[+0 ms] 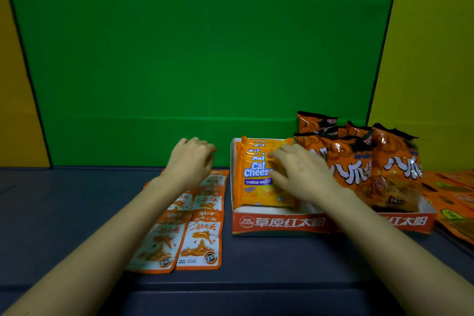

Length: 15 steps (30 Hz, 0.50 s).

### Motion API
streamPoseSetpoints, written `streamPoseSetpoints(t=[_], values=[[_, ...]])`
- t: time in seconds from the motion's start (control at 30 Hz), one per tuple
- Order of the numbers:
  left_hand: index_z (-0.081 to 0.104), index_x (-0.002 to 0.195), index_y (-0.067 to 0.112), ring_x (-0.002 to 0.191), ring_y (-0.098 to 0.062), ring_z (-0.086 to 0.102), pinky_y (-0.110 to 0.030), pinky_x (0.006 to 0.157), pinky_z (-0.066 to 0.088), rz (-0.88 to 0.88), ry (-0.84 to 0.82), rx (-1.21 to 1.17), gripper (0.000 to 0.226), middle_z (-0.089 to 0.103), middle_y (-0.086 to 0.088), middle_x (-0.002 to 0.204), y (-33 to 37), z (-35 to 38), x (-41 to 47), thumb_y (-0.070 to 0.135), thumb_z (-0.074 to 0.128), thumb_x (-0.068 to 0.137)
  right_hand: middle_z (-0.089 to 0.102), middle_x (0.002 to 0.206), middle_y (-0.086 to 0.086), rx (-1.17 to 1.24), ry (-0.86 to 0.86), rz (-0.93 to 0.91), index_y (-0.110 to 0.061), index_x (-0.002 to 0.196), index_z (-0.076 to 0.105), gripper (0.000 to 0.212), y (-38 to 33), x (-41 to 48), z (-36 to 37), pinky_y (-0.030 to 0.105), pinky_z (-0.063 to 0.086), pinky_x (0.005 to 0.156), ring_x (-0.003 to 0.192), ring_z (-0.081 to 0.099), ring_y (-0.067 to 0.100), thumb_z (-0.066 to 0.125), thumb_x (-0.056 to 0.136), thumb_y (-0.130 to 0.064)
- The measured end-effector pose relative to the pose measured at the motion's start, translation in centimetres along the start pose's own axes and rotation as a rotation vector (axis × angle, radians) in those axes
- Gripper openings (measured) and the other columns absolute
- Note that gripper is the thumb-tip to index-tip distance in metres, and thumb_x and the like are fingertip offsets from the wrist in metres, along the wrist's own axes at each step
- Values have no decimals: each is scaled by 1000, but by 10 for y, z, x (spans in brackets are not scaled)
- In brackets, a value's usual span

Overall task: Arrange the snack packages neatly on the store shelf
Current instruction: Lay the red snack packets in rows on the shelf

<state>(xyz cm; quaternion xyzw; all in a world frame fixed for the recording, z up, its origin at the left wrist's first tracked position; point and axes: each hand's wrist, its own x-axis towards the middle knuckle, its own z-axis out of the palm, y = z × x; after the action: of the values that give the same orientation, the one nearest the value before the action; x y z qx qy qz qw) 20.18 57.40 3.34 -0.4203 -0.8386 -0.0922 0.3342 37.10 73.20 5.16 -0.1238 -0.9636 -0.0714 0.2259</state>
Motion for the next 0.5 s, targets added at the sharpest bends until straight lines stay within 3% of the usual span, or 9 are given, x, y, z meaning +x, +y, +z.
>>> streamPoseSetpoints(t=[0.17, 0.33, 0.5], values=[[61, 110, 17, 104, -24, 56, -32, 82, 35, -92, -42, 88, 31, 65, -3, 109, -22, -24, -43, 31, 38, 96, 52, 135, -7, 183, 42, -135, -28, 129, 50, 38, -49, 5, -12, 33, 41, 95, 127, 44, 15, 48, 92, -39], [64, 95, 15, 94, -30, 61, -35, 77, 41, -192, -35, 134, 39, 68, -8, 96, -56, -50, -104, 37, 33, 93, 62, 118, -5, 413, 43, -332, -26, 116, 60, 29, -113, 21, -2, 36, 45, 94, 114, 56, 18, 50, 91, -36], [57, 116, 19, 110, -23, 54, -32, 87, 37, -340, -169, 209, 35, 61, -1, 118, -98, -73, -158, 38, 35, 97, 60, 122, -9, 460, -27, -435, -28, 120, 57, 31, -174, 20, 9, 30, 42, 95, 117, 54, 14, 50, 91, -35]])
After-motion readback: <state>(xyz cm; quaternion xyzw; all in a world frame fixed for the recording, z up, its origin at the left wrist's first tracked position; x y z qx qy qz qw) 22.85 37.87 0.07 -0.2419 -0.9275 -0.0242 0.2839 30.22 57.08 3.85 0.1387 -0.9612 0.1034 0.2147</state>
